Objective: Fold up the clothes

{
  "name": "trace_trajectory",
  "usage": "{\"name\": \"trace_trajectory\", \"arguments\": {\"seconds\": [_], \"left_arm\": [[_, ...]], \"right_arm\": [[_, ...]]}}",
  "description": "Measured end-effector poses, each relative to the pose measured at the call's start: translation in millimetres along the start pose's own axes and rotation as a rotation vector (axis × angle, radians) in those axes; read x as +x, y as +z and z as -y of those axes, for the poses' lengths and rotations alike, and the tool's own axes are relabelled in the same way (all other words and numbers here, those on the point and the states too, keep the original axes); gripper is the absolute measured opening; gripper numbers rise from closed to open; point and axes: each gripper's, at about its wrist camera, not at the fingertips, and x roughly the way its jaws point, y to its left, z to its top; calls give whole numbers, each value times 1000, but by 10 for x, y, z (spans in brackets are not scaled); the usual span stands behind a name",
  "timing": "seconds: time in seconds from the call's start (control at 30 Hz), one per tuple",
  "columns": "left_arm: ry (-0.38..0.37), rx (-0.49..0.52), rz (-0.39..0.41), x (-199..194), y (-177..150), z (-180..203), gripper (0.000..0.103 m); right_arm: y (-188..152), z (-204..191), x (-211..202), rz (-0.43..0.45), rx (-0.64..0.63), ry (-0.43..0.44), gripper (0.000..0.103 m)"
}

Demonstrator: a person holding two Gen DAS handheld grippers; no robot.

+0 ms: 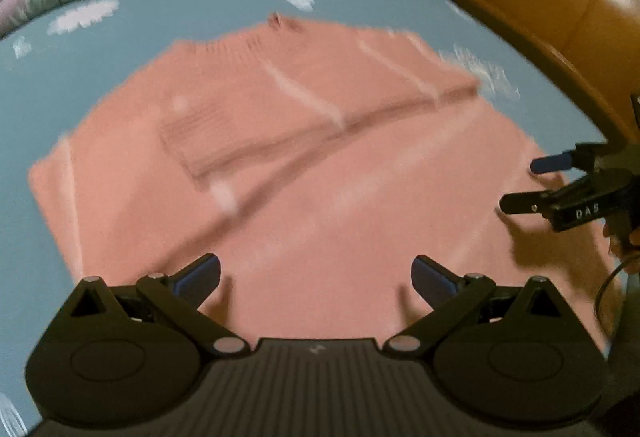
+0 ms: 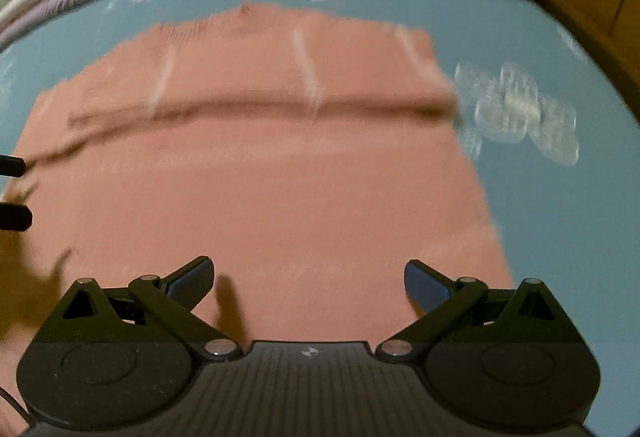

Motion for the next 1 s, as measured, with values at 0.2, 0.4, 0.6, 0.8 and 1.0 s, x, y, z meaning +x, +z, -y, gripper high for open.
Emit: {"name": "trace_trajectory", "arguments": {"seconds": [0.2,0.4,0.6,0.8,1.0], "left_arm": [[-12,-10,-41,-146,-468,16,101],[-50,39,-35,-187,-508,-43,101],[-71,149,-38,-131,-558,-5,102],[-145,145,-14,-152,-568,-170,102],[-158,128,34,-175,-662,-205,102]], "right_arm": [[-364,-151,-132,-58,27,-56,103],[-627,-167,-248,-86,99,-87,103],[-986,-143,-427,-52,218,-123,103],[-1110,-243,-500,-42,290,-195,103],[-1037,-216,-516,-139,327,-202,103]]}}
